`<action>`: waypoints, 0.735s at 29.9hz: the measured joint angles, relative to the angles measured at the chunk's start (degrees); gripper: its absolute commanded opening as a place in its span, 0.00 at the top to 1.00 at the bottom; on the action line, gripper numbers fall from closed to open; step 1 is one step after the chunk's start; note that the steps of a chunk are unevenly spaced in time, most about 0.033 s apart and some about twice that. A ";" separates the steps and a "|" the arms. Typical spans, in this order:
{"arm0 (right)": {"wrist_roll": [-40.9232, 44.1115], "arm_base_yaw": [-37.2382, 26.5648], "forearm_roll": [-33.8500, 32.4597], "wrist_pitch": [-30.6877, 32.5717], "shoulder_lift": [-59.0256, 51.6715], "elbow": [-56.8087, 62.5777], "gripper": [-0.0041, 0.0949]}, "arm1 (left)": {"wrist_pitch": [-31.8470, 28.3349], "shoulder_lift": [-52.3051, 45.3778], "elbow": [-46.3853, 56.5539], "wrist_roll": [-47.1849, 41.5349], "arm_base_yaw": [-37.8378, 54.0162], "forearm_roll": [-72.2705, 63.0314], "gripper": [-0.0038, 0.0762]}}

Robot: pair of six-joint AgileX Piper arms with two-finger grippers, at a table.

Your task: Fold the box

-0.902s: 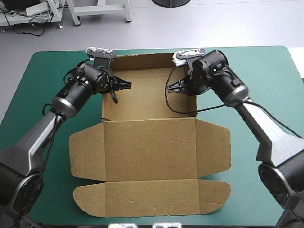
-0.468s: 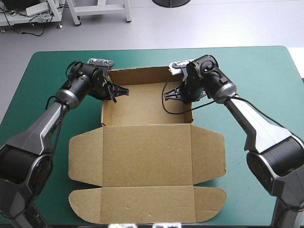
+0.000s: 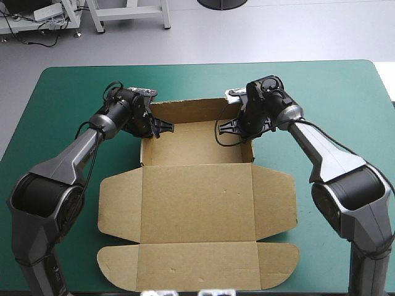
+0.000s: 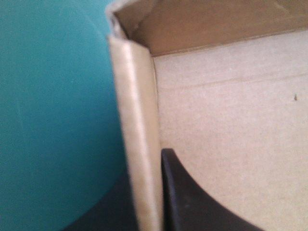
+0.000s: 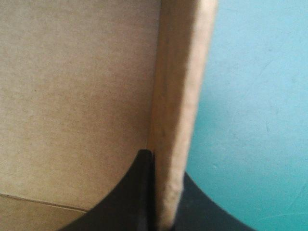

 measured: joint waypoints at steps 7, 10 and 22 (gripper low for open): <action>-0.33 -0.32 0.30 -0.87 1.93 -0.38 0.96 | 0.04 1.15 -0.54 1.67 0.04 -0.29 0.96; -0.69 -0.37 0.71 -1.15 2.27 -0.57 0.96 | 0.40 1.20 -0.54 1.72 0.07 -0.34 0.96; -2.13 -0.43 1.02 -0.54 2.56 -1.04 0.84 | 0.98 1.21 -0.57 2.95 0.18 -0.62 0.84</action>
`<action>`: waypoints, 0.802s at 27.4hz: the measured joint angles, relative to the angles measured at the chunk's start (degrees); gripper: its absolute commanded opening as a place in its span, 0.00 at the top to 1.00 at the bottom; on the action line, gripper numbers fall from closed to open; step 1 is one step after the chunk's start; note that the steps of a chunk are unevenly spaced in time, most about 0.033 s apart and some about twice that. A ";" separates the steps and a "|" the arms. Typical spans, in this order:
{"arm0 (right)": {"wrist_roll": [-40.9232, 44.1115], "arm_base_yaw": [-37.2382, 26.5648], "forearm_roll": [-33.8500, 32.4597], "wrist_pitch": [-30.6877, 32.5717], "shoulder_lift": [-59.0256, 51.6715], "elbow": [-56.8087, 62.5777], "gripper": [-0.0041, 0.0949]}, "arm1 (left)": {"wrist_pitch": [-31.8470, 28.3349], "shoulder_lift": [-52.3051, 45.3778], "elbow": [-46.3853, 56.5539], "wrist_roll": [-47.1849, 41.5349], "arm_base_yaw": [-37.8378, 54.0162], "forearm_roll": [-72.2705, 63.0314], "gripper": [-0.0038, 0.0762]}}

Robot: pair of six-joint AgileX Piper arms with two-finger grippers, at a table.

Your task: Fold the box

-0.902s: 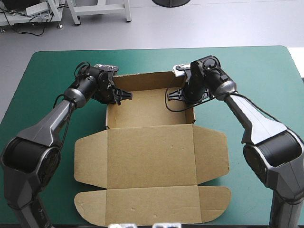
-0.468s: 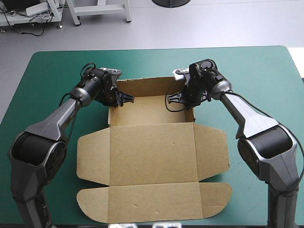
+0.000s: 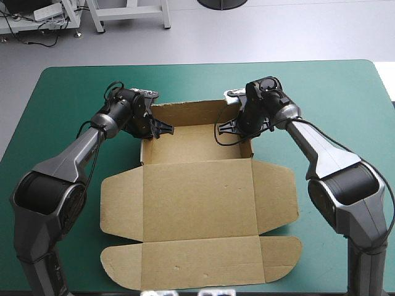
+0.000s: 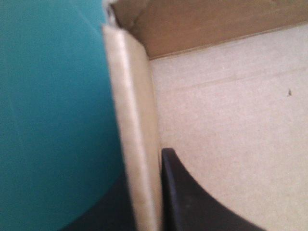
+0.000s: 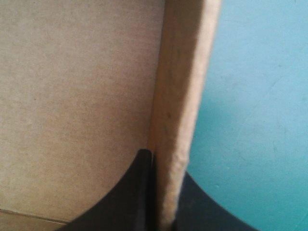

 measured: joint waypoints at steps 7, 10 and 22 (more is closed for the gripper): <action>-1.97 0.05 0.83 1.08 0.86 -1.21 0.57 | 4.71 0.75 -2.28 4.42 0.17 -0.31 0.45; -2.24 0.05 1.74 1.95 0.86 -2.22 0.49 | 7.60 1.25 -3.99 4.73 0.30 -0.86 0.40; -2.29 0.05 -0.12 2.41 -0.17 -6.79 0.46 | 10.28 1.50 -7.70 5.77 0.30 -1.51 0.40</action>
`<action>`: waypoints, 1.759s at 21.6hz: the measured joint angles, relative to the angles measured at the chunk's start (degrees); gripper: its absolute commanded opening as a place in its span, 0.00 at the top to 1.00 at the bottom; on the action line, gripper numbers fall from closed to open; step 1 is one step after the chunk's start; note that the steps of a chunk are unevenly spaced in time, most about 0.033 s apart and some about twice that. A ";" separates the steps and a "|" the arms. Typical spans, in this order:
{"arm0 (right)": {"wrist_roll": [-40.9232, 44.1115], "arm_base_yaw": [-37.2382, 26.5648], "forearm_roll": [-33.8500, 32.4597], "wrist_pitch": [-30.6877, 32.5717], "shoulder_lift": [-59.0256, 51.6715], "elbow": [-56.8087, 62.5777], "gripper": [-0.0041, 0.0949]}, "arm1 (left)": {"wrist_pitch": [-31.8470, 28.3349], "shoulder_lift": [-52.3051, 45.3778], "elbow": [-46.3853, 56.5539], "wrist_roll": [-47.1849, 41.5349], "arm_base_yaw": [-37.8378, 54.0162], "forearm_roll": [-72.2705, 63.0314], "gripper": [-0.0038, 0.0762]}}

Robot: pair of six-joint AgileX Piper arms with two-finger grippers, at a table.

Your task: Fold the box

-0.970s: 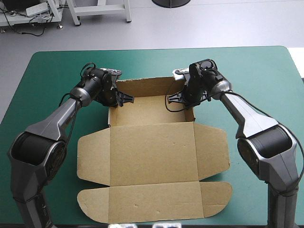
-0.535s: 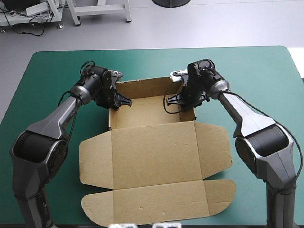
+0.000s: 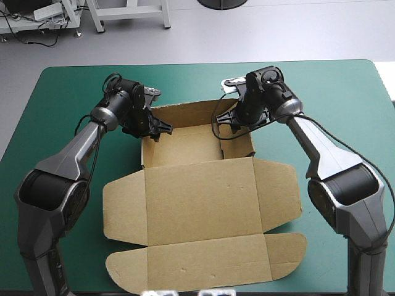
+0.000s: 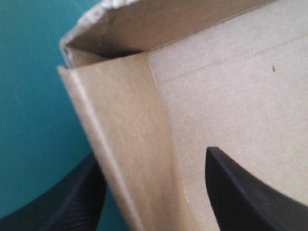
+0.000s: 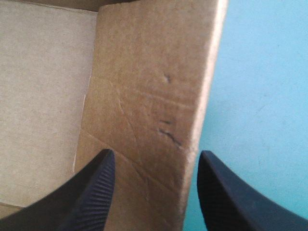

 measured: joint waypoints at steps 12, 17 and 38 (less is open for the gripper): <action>-1.27 0.19 -2.60 0.56 -18.50 0.89 0.46 | -8.93 -23.84 4.30 3.73 0.00 -3.06 0.40; -1.45 0.30 -2.59 0.01 -27.44 8.37 0.47 | -19.40 -39.67 19.98 5.09 0.00 -4.95 0.44; -3.09 0.47 -2.85 -8.75 -16.99 10.00 0.29 | -44.90 -76.04 66.54 9.08 0.00 -4.11 0.96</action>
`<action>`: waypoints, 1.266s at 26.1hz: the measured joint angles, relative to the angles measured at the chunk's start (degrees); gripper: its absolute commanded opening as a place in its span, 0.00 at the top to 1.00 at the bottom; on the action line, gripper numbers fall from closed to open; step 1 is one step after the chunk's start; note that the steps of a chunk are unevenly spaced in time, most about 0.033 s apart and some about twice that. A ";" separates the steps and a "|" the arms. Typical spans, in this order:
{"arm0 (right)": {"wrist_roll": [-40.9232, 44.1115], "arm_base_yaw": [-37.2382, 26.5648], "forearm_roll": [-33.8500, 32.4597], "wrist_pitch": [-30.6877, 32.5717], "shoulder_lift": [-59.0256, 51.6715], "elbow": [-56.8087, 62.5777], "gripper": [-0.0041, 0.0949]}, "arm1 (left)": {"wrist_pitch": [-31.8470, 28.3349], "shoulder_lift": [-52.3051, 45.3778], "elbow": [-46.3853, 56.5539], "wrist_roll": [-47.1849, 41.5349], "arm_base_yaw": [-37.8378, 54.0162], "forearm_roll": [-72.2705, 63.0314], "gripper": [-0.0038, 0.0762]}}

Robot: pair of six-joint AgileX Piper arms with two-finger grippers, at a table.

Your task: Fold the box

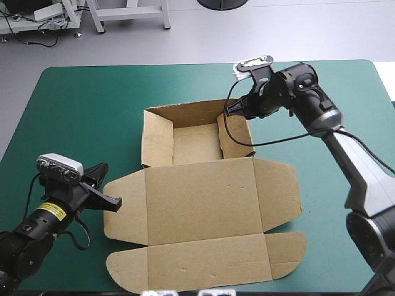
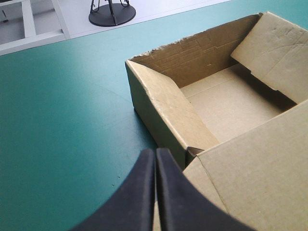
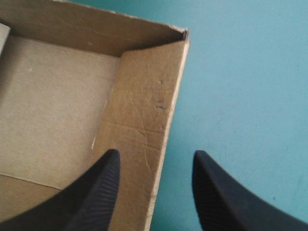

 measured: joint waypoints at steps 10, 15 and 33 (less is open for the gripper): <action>4.64 0.00 0.40 6.46 12.46 -3.18 0.26 | -3.06 0.00 0.00 0.05 0.00 0.25 0.96; 5.42 0.00 0.73 4.19 14.06 -3.18 0.48 | -3.01 0.00 0.29 0.05 0.00 0.30 0.96; 3.58 -5.78 -3.49 8.00 14.80 -5.57 0.98 | -0.42 0.00 0.29 0.05 0.00 0.41 0.96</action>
